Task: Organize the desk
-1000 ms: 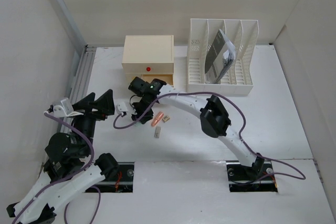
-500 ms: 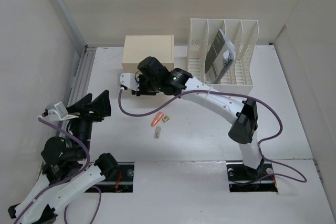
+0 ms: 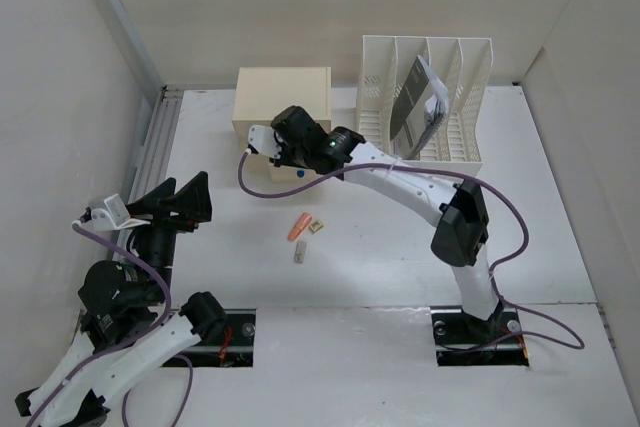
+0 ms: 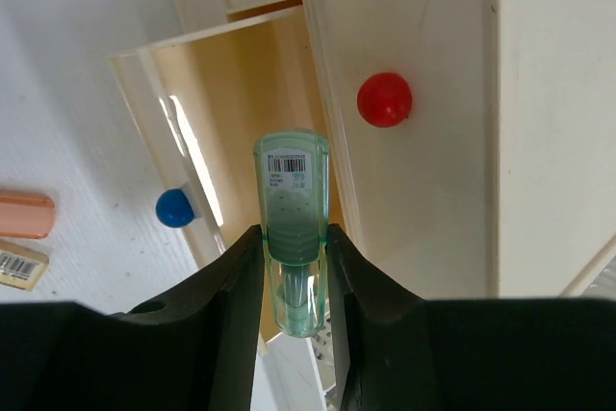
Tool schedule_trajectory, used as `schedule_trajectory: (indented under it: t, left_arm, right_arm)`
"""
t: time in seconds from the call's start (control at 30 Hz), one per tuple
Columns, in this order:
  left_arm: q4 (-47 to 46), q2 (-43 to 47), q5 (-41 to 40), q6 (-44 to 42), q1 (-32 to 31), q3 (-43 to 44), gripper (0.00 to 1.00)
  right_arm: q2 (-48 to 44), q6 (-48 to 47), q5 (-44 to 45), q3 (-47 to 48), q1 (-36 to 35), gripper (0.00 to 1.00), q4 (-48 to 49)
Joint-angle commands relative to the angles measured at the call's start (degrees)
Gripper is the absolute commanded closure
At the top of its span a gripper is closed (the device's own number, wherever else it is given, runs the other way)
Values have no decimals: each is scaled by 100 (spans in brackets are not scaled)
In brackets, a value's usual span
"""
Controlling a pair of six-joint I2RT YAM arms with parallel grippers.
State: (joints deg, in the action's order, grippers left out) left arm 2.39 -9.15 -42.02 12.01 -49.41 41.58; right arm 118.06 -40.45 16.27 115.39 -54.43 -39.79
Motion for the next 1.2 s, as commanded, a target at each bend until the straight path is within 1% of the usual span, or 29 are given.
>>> schedule_trajectory:
  t: [0.0,0.13,0.2,0.27,0.4,0.47,0.5,0.53,0.57,0.6,0.63,0.67,0.73,0.8,0.83,0.9,1.03,1.17]
  left_arm:
    - [-266,-8,71,-94,-16,-36,21]
    - [-266,-8,71,-94,-16,-36,21]
    - [-266,-8,71,-94,-16,-36,21]
    - [-266,-8,71,-146,-16,-36,21]
    - [-266,-8,71,-146,-16,-36,21]
    - [-266,-8,71,-146,-16,-36,21]
    - [-266,-8,71,-146,-16,-36,21]
    - [-266,-8,71,-146,-16,-36,21]
    - [-266,-8,71,-146,-16,-36,21]
    - [-266,-8,71,-146,-16,-36,21]
    - [-266,-8,71,-146,-16,-36,21]
    - [-266,-8,71,-146,-16,-36,21]
    - [-266,-8,71,-146,-16,-36,21]
    - [-266,-8,71,-146,-16,-36,21]
    - [-266,-8,71,-146,-16,-36,21]
    - [-266,-8,71,-146,-16,-36,21]
    - [-266,-8,123,-146,-16,-36,21]
    - [-266,-8,124,-146,-16,-36,21]
  right_arm:
    - [103,116,219,211,47,88,174]
    - [156,116,96,212,100,52,50]
    - [69,169,95,20,100,47,190]
    - [-125,169,95,-95,100,46,357]
    - [-502,169,218,-385,100,46,761]
    - [-870,46,-96,-701,100,46,972]
    - [-1038,46,-507,-894,100,49,1112]
    - [-1205,-68,-833,-1261,100,51,1253]
    - [-1494,-391,-1297,-1413,100,51,1254]
    - [-1610,-568,-2268,-1545,100,54,1185]
    - [-1680,-770,-2756,-1659,100,55,1054]
    - [-1681,-1346,-3257,-1808,100,55,600]
    - [-1664,-1816,-4232,-1959,100,57,166]
    - [-1349,-2123,-4439,-2012,100,58,-194]
    - [-1217,-2125,-4492,-2012,100,60,-291]
    - [-962,-2326,-4492,-1907,100,60,-468]
    - [-312,-2530,-4370,-1723,100,58,-573]
    - [102,-2688,-4220,-1459,100,57,-574]
